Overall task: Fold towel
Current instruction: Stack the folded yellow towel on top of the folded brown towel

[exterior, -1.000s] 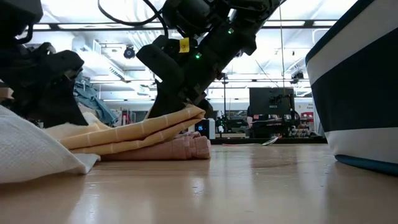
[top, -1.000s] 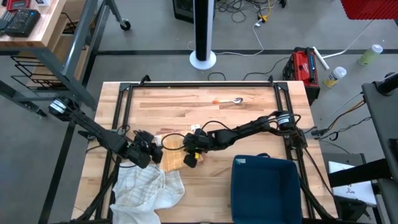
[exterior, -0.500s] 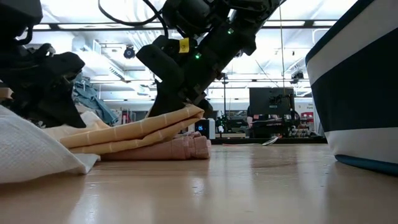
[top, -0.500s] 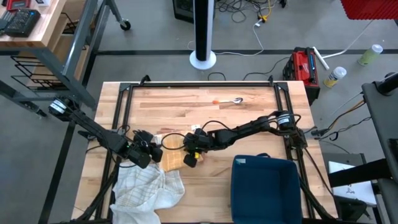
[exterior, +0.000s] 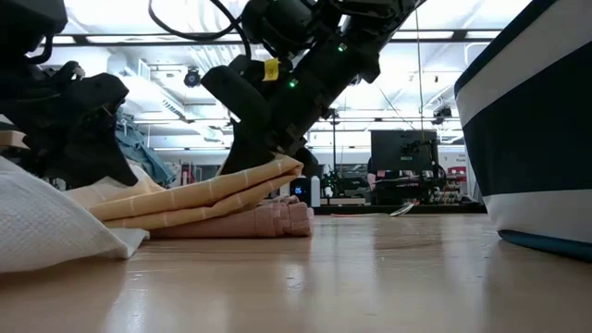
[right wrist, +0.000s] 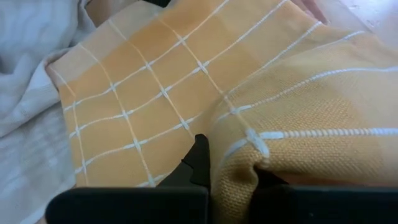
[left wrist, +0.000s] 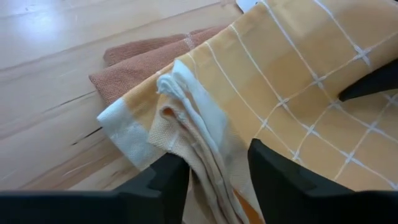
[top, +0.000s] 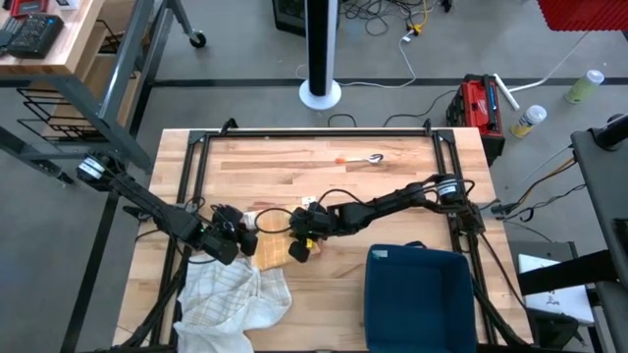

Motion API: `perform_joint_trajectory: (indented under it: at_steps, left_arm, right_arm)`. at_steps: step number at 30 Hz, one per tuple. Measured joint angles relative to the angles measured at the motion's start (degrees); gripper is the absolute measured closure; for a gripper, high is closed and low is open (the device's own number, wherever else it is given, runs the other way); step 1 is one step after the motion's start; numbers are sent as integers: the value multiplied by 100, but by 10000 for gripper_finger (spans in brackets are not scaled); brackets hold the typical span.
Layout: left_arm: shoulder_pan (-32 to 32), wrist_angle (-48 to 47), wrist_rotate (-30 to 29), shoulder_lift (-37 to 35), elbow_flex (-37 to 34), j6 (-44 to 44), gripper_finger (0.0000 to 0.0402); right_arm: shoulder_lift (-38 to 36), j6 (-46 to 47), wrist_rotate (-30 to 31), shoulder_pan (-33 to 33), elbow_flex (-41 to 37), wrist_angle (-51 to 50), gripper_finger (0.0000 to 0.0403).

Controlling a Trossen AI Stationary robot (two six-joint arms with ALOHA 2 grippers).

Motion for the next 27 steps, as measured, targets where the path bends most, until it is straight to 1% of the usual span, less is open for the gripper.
perform_joint_trajectory:
  at_steps: [3,5,8,10,12,13,14,19,24,27]
  left_arm:
    - [0,26,-1,0,0,40,234]
    - [0,27,-1,0,0,66,232]
    - [2,118,37,0,0,217,249]
    - [2,392,124,0,0,601,287]
    - [13,648,128,0,0,937,351]
    - [13,707,126,0,0,1033,375]
    - [13,752,118,-1,0,1087,384]
    - [13,778,113,0,92,1275,394]
    - [11,878,-82,56,544,2030,396]
    - [11,882,-171,219,833,2346,396]
  right_arm:
    - [0,6,0,-15,-1,2,403]
    - [0,21,-2,-26,-1,2,403]
    - [0,45,2,-46,0,7,403]
    - [0,39,2,-54,-2,40,403]
    - [0,40,1,-54,-2,124,403]
    - [0,40,-1,-54,-2,153,403]
    - [0,38,-1,-54,-2,153,403]
    - [0,36,-1,-54,-2,133,403]
    - [0,36,-1,-54,-2,131,403]
    - [0,34,-1,-56,-2,131,403]
